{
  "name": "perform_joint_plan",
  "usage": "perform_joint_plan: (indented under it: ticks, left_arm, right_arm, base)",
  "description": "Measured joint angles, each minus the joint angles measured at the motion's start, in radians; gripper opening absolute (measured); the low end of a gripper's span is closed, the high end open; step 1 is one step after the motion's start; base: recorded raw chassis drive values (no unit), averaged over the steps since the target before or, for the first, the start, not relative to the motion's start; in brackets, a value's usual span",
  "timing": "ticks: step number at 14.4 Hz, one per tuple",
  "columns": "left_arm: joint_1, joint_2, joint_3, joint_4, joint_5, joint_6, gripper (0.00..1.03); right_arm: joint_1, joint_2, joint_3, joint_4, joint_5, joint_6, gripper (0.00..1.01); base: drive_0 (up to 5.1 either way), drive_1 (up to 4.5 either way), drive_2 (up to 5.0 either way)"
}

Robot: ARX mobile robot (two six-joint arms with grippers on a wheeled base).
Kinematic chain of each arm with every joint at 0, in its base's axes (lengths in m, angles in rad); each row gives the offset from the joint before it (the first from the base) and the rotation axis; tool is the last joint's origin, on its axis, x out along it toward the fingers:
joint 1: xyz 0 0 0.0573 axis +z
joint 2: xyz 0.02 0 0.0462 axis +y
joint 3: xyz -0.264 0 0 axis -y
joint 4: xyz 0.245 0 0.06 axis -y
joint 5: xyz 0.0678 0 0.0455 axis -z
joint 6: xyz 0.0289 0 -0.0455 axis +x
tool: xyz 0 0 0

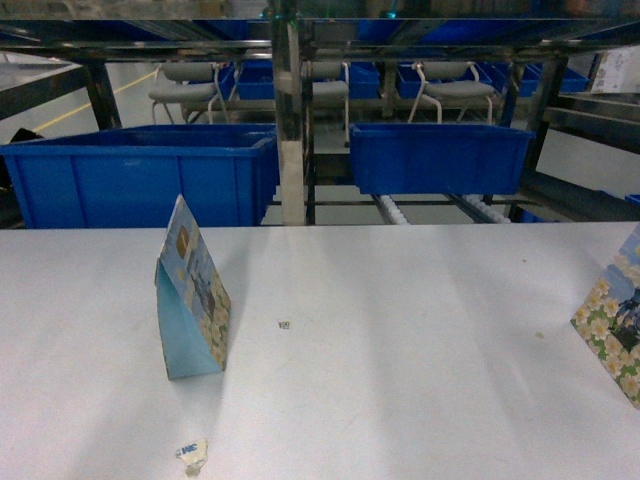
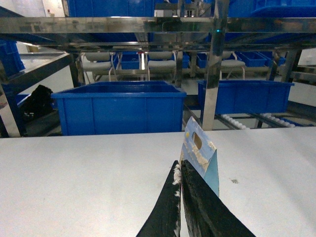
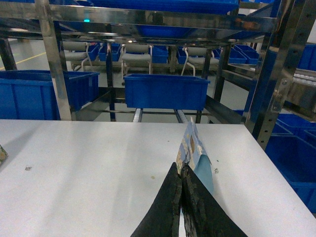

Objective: Move flower gift bag to table near conveyor

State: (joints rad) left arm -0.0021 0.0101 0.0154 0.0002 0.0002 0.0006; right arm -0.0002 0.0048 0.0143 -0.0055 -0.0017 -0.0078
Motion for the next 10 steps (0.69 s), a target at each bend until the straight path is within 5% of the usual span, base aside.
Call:
perform_joint_plan:
  ticks: [3,10]
  left_arm:
    - [0.000,0.000,0.000,-0.005,0.000,0.000,0.06]
    - [0.000,0.000,0.000,-0.005,0.000,0.000,1.00]
  right_arm:
    - [0.000,0.000,0.000,0.001,0.000,0.000,0.02]
    - [0.000,0.000,0.000,0.001,0.000,0.000,0.96]
  base:
    - [0.0,0.00,0.0]
    - [0.0,0.00,0.0]
